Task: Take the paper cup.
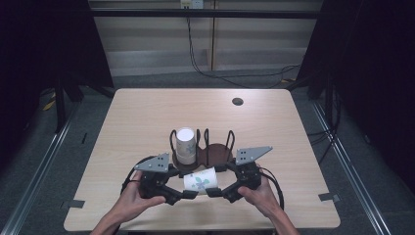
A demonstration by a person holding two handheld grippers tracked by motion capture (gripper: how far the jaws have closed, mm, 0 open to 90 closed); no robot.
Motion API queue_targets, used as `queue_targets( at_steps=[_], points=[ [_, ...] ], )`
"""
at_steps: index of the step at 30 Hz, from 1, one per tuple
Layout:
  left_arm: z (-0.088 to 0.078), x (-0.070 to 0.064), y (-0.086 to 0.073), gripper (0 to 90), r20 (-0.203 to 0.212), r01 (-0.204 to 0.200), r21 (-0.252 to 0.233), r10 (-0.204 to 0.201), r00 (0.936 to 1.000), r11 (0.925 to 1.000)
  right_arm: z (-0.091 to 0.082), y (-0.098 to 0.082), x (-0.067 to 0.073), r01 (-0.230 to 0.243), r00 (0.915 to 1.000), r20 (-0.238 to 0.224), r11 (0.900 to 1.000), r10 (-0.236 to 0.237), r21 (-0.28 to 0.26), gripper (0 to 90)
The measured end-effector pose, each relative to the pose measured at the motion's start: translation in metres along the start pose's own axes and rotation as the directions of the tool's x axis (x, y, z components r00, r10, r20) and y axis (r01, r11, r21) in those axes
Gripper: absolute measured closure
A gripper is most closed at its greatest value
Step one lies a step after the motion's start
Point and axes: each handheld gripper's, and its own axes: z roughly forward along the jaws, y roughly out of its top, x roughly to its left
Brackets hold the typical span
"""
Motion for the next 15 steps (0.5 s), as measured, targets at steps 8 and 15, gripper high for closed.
queue_targets(
  at_steps=[8,15],
  points=[
    [-0.001,-0.0004,0.0016,35.4,0.008,0.002,-0.008,-0.002,1.0,1.0,0.0024,-0.0003,-0.0011,-0.02,0.9995,-0.025,1.0,0.02,0.0,18.1],
    [-0.0002,0.0017,-0.0008,35.5,0.012,0.011,-0.004,-0.011,0.9999,0.9999,0.002,0.0002,-0.0017,-0.025,0.9994,-0.026,1.0,0.025,-0.005,20.7]
  ],
)
